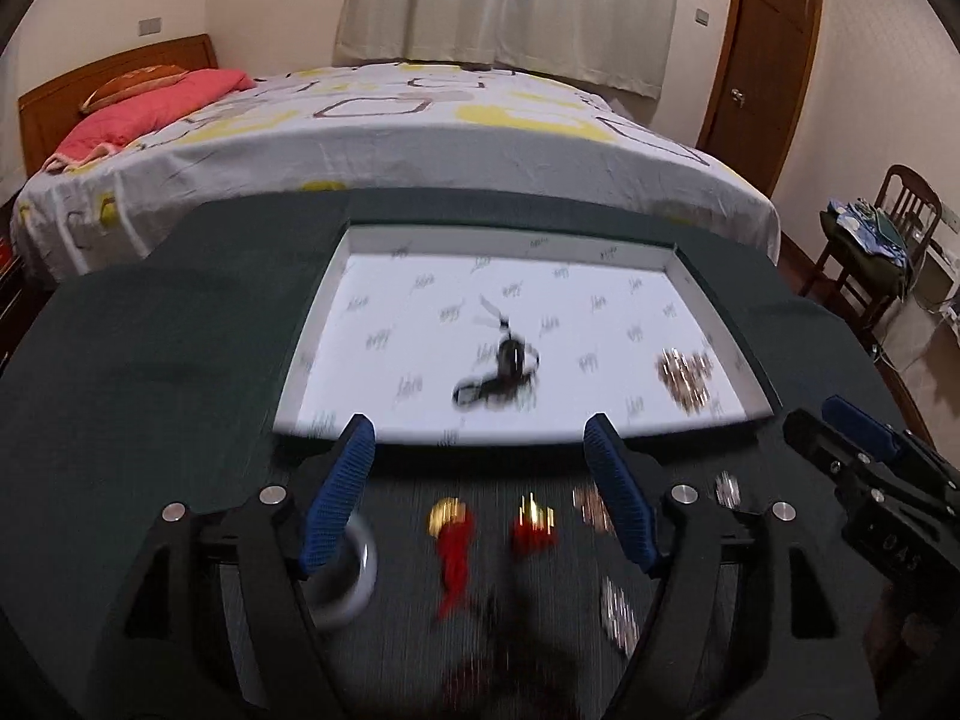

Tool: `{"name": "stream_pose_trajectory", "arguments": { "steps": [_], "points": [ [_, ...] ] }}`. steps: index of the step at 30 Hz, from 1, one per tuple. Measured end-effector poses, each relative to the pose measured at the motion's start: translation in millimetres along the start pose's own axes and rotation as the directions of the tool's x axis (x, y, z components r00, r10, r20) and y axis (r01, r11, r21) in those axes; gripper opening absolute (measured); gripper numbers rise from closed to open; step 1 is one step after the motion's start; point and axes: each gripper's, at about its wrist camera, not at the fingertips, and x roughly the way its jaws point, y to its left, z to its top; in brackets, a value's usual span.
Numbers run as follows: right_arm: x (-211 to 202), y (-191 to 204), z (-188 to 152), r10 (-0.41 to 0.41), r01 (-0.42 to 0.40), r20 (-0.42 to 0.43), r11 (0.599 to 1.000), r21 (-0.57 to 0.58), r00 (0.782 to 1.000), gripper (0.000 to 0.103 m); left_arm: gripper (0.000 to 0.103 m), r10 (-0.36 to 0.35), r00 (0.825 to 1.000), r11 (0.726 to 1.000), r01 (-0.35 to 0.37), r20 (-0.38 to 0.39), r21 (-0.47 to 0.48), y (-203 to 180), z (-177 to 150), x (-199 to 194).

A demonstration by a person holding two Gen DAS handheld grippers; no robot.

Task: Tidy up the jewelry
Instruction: 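Withdraw both open tools from the box back over the jewelry, then grasp the dark red bead strand with the left tool while the right tool grasps the silver rhinestone brooch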

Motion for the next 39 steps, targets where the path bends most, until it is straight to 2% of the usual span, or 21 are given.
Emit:
{"name": "stream_pose_trajectory", "arguments": {
  "steps": [8, 16, 21, 33, 35, 36, 39],
  "points": [
    [-32, -1, -44, -0.034, 0.034, -0.007, 0.999, -0.029, 0.999, 0.055, 0.071, 0.048, 0.999, 0.999, -0.048, 0.003, -0.006, -3, -59, -38],
    [-45, -10, -71, -0.028, 0.028, -0.025, 1.000, -0.005, 0.999, 0.055, 0.071, 0.066, 0.995, 0.998, -0.067, -0.078, -0.017, -7, -99, -26],
    [-46, -16, -79, -0.024, 0.024, -0.034, 1.000, 0.012, 0.999, 0.055, 0.071, 0.095, 0.990, 0.995, -0.095, -0.108, -0.001, -10, -106, -15],
    [-43, -19, -84, -0.016, 0.017, -0.040, 0.999, 0.029, 0.999, 0.055, 0.072, 0.087, 0.989, 0.995, -0.080, -0.122, 0.058, -23, -111, -6],
    [-42, -19, -84, -0.015, 0.017, -0.044, 0.999, 0.030, 0.999, 0.055, 0.057, 0.083, 0.990, 0.995, -0.076, -0.118, 0.063, -21, -111, -8],
    [-42, -19, -84, -0.014, 0.015, -0.046, 0.999, 0.030, 0.999, 0.055, 0.054, 0.080, 0.990, 0.995, -0.072, -0.113, 0.070, -20, -111, -9],
    [-40, -16, -85, -0.012, 0.013, -0.050, 1.000, 0.024, 0.999, 0.055, 0.032, 0.062, 0.993, 0.995, -0.053, -0.104, 0.082, -16, -112, -11]
  ]
}}
